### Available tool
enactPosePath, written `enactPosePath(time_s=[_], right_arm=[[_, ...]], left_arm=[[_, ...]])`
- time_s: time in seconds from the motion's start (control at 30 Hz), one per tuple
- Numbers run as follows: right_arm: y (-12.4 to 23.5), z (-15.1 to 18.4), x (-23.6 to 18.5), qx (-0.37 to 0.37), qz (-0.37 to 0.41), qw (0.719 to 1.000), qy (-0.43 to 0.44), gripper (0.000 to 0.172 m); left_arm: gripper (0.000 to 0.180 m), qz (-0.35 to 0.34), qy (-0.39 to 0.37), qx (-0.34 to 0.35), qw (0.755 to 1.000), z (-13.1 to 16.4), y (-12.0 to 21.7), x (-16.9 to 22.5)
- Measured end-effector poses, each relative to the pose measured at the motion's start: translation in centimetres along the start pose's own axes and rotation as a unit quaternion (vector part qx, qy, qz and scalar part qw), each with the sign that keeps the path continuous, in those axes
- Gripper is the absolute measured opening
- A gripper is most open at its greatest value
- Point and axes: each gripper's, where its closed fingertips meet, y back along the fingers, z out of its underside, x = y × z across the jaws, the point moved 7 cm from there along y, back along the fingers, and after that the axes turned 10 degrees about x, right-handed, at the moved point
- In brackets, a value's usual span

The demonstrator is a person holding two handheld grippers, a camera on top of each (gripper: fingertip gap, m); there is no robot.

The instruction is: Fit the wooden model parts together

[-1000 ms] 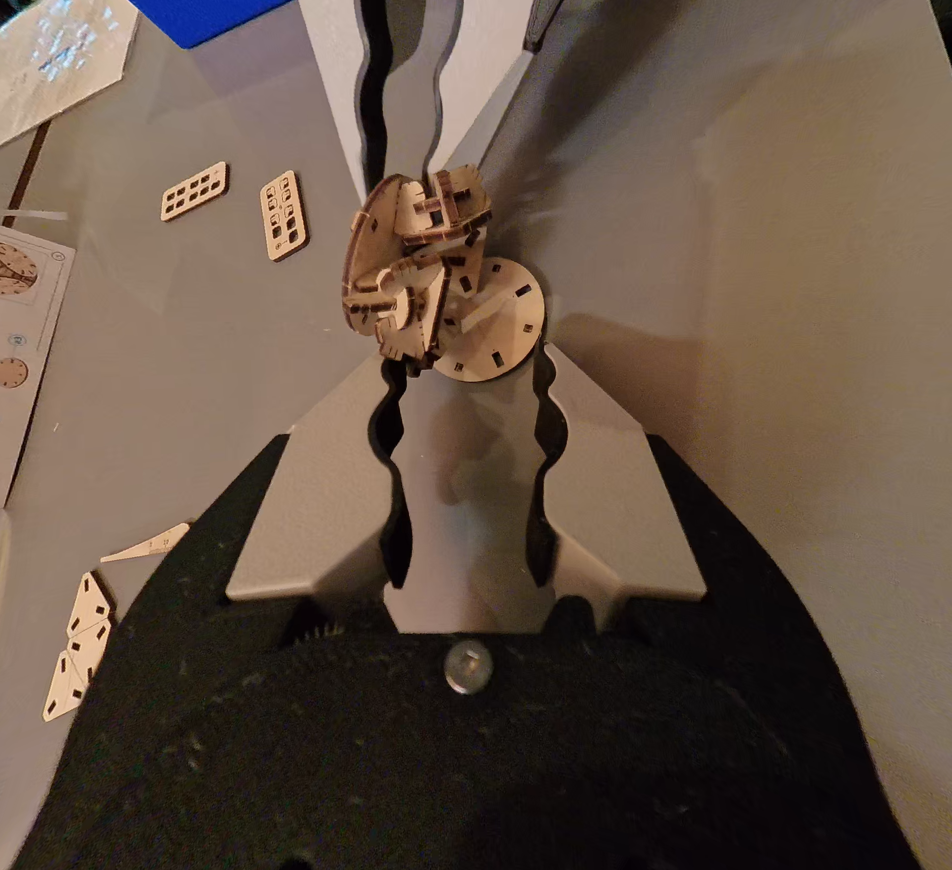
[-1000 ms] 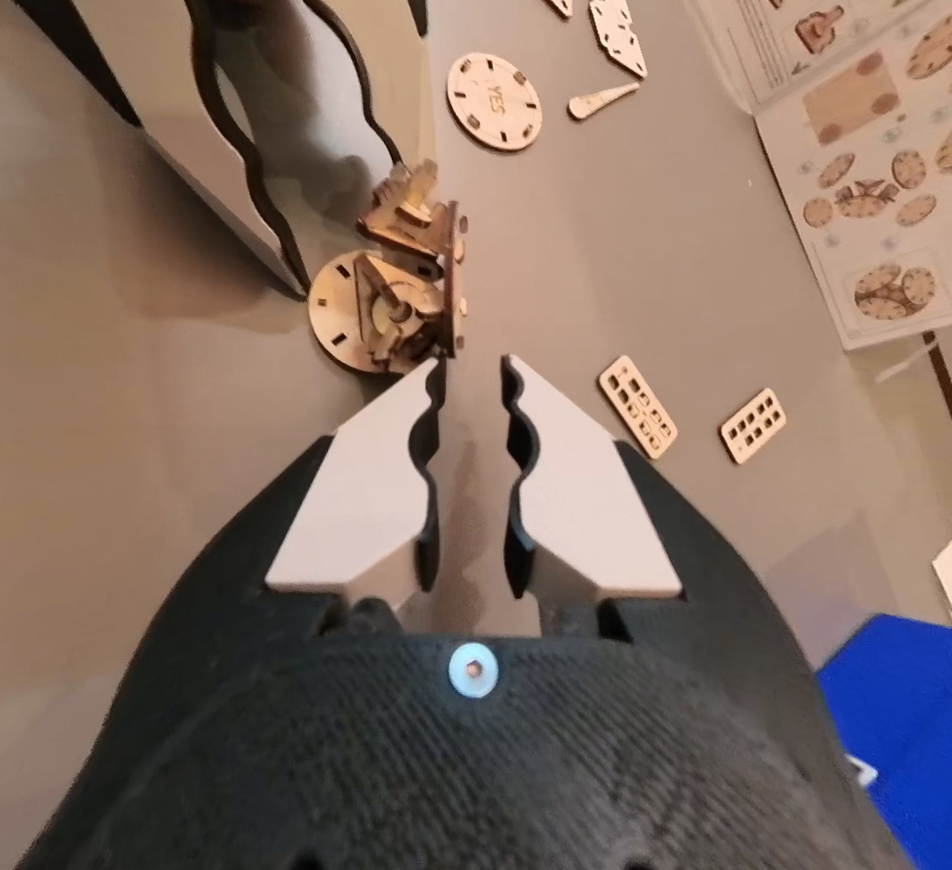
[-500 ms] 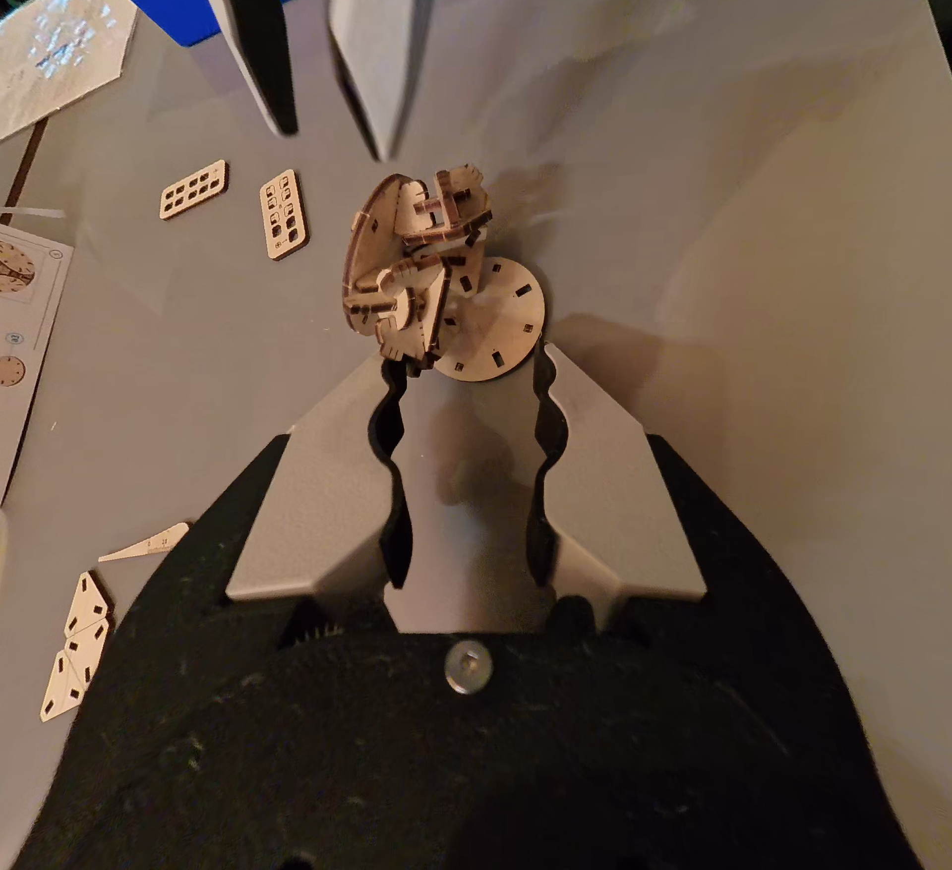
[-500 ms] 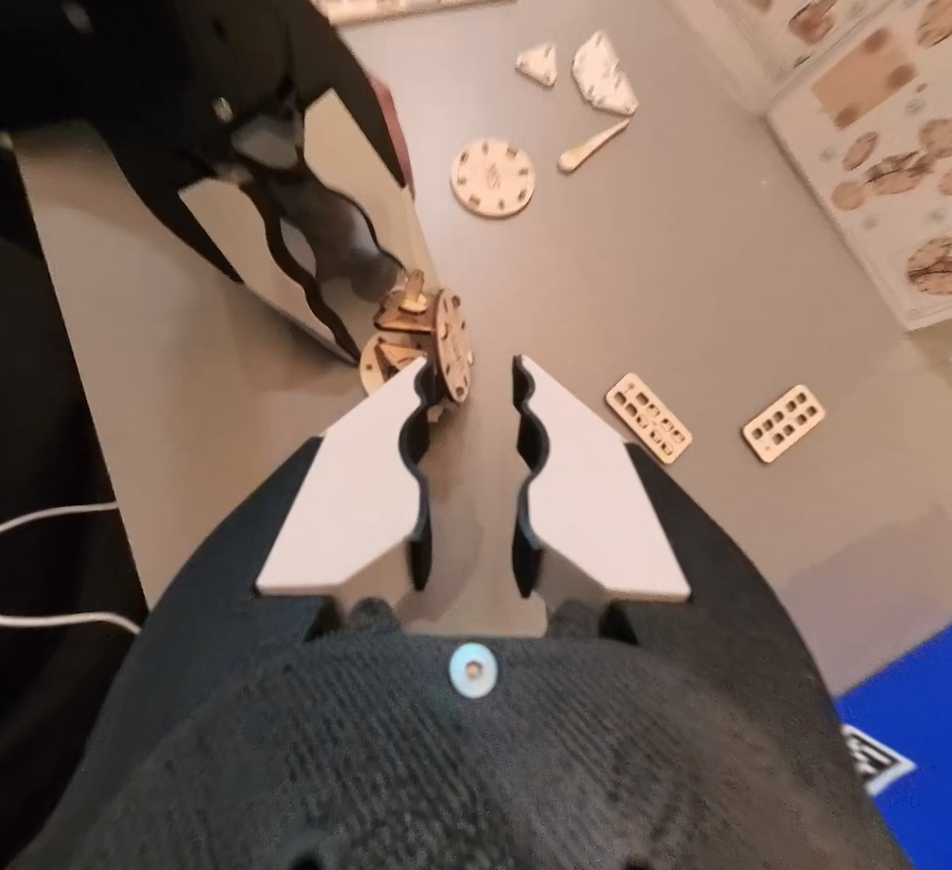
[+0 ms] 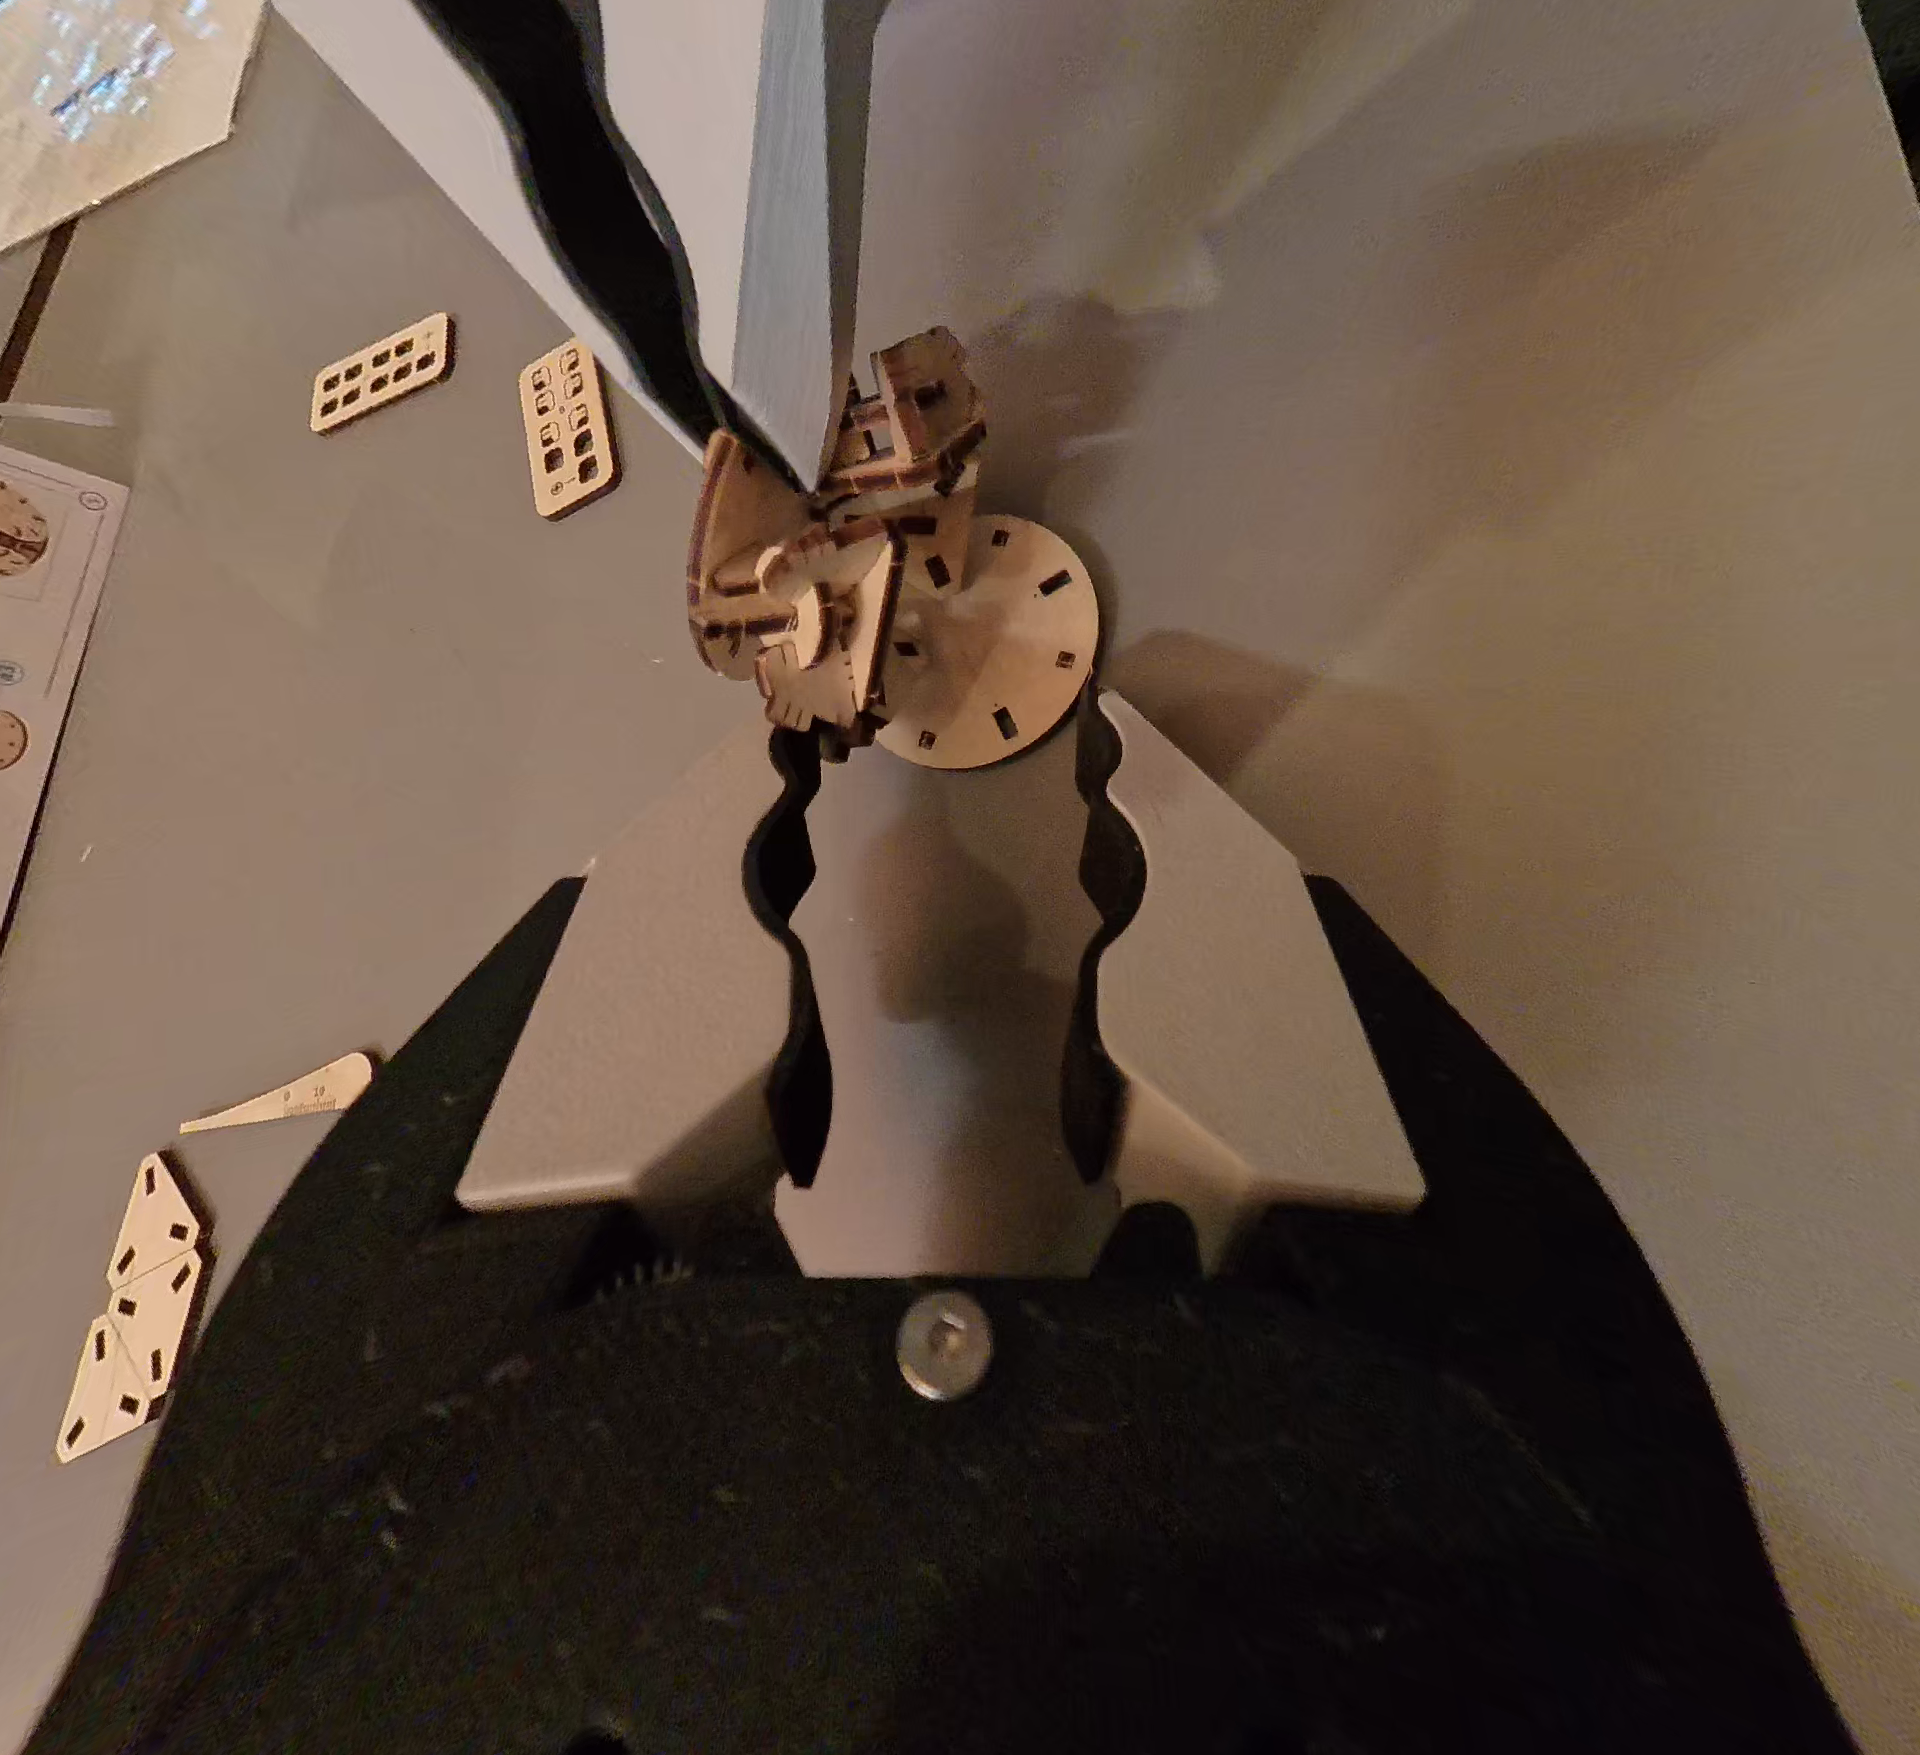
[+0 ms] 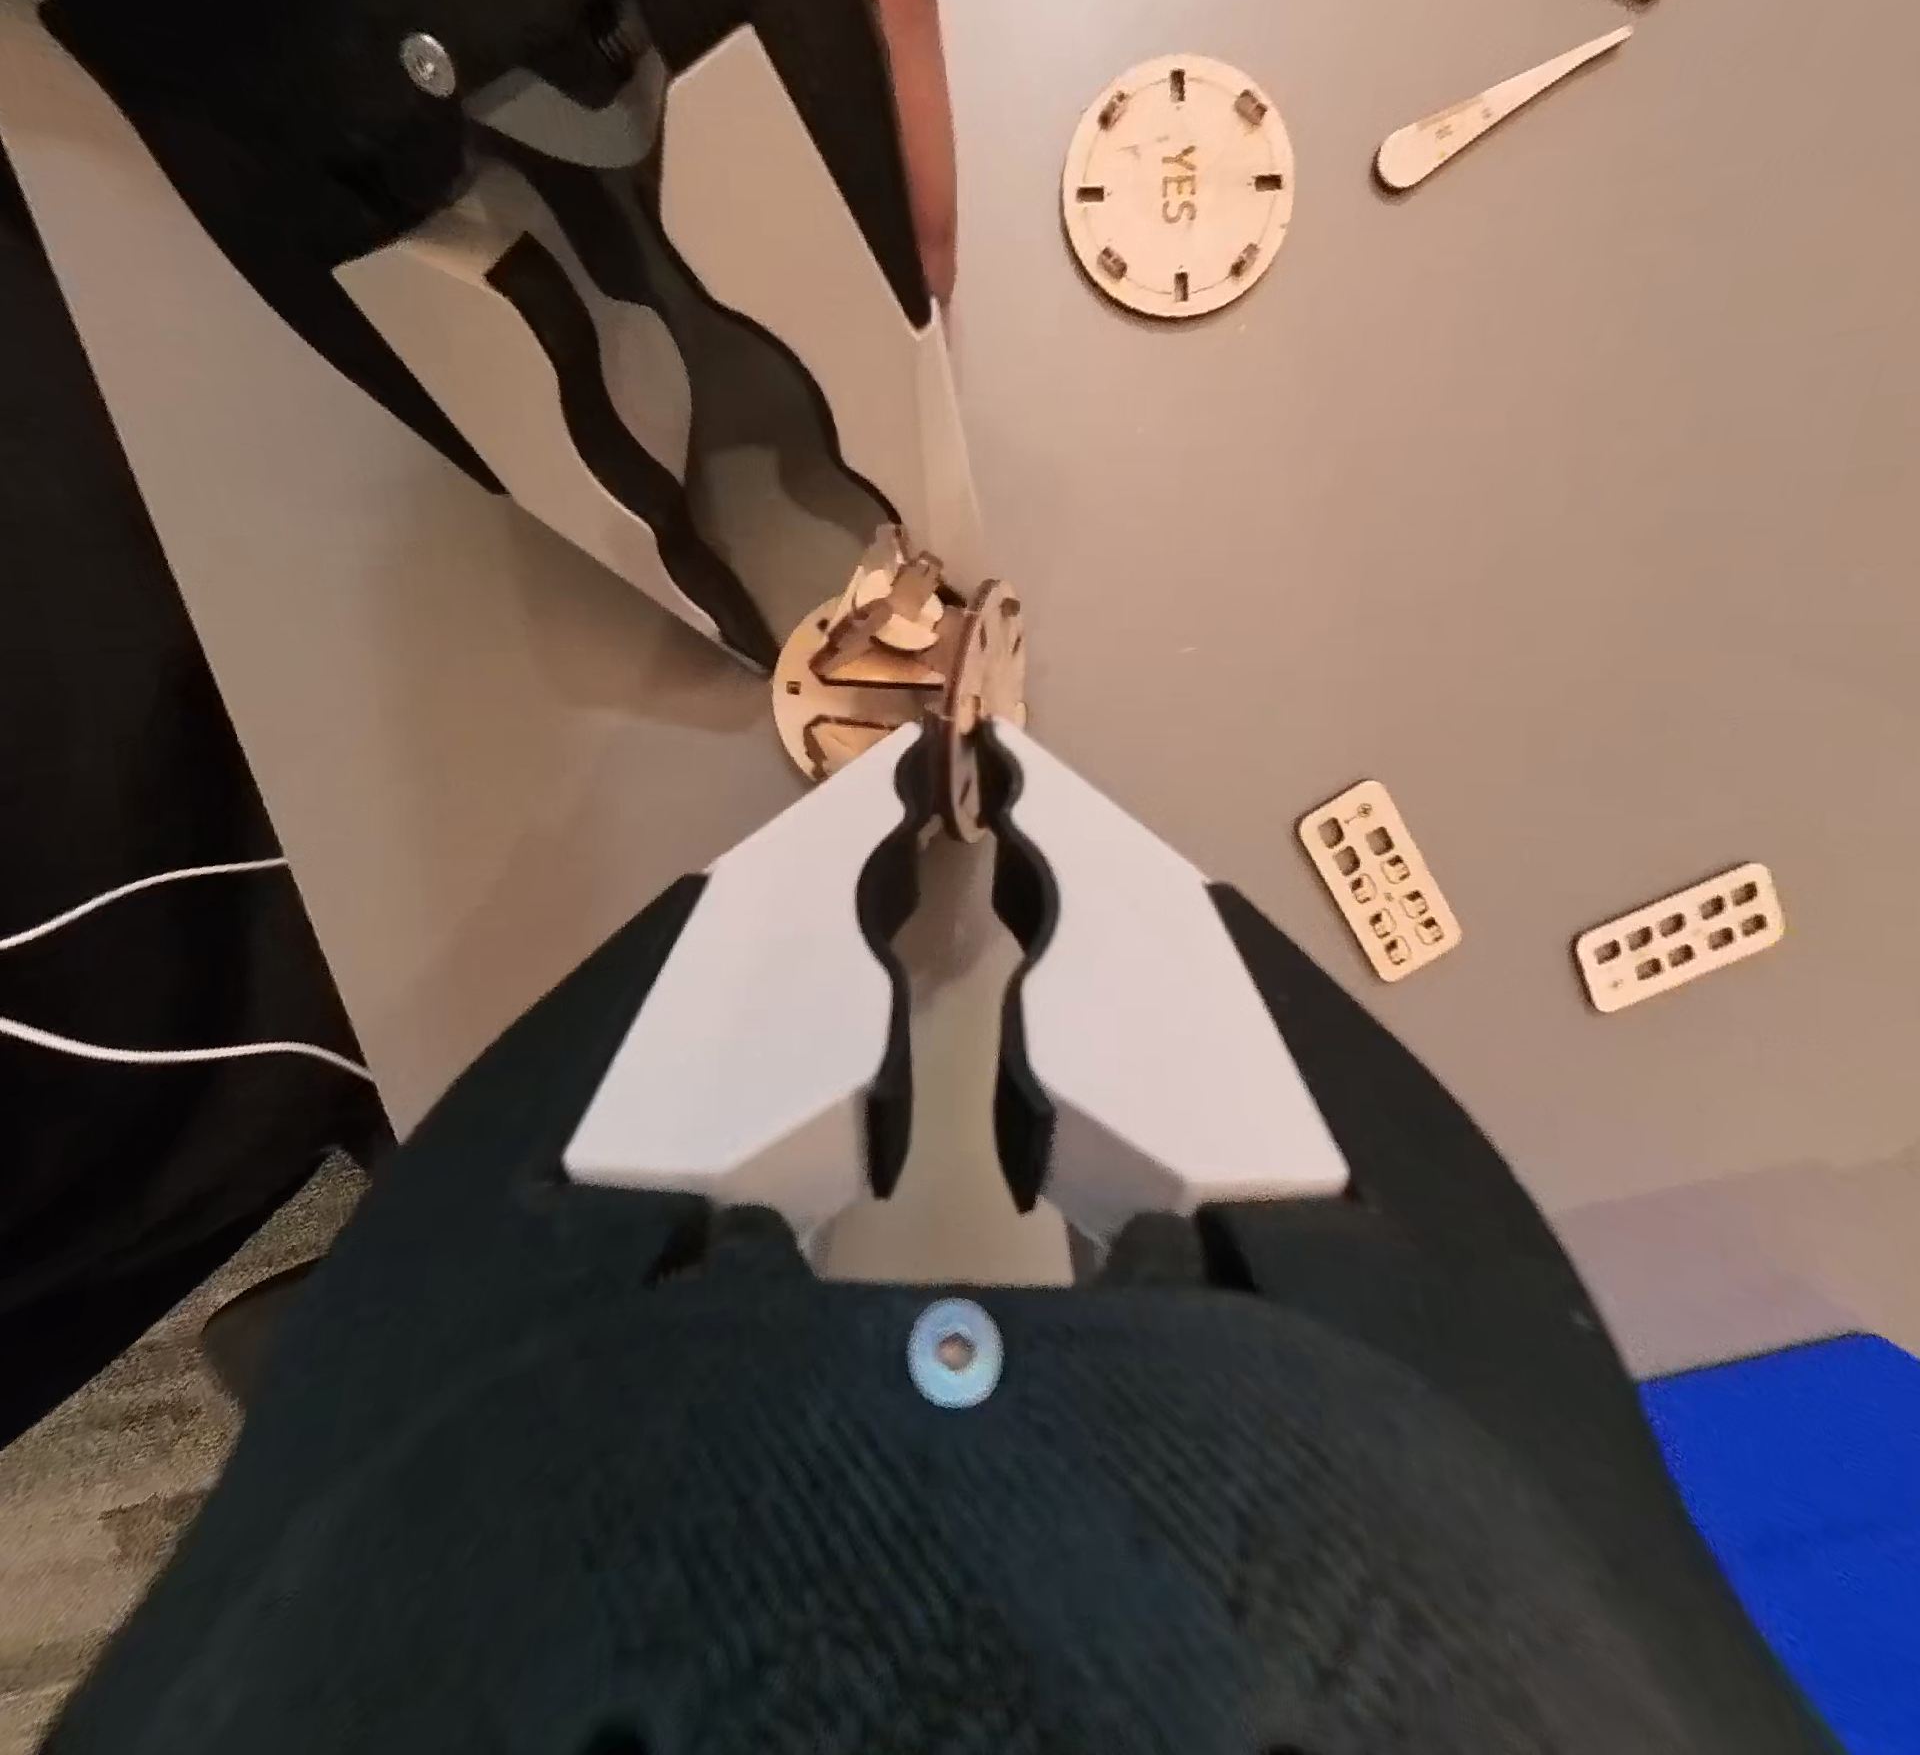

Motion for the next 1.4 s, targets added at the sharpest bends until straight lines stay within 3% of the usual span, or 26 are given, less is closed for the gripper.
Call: enactPosePath(time_s=[0.8,1.2,1.4], right_arm=[[-0.4,-0.8,0.0,-0.055,0.011,0.998,-0.001,0.004],[-0.2,-0.4,0.1,-0.033,0.010,0.999,-0.004,0.004],[0.0,0.7,1.0,0.020,-0.028,0.998,-0.056,0.003]], left_arm=[[0.049,-0.005,0.002,-0.006,1.000,0.2,0.0,0.0],[0.049,-0.006,-0.007,-0.005,1.000,0.2,0.0,0.0],[0.052,-0.002,-0.018,0.002,1.000,0.1,0.2,0.1]])
